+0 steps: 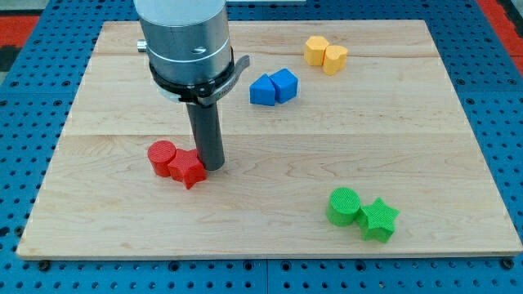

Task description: Move the green blocks parallel to the red stars

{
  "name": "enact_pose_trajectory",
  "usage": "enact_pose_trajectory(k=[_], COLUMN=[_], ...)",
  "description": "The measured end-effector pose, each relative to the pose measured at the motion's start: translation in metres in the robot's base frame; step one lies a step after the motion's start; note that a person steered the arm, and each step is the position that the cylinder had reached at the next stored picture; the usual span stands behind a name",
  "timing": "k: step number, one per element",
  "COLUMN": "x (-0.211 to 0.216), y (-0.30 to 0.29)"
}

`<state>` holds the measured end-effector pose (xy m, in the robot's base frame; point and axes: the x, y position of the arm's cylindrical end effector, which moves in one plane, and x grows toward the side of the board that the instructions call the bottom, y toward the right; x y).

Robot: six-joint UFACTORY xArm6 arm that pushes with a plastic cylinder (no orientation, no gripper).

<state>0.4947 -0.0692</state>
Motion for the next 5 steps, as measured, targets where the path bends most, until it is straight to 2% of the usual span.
enact_pose_trajectory(k=[1,3,4,5], x=[0.0,-0.019,-0.014,0.043], y=[0.001,0.149,0.245,0.327])
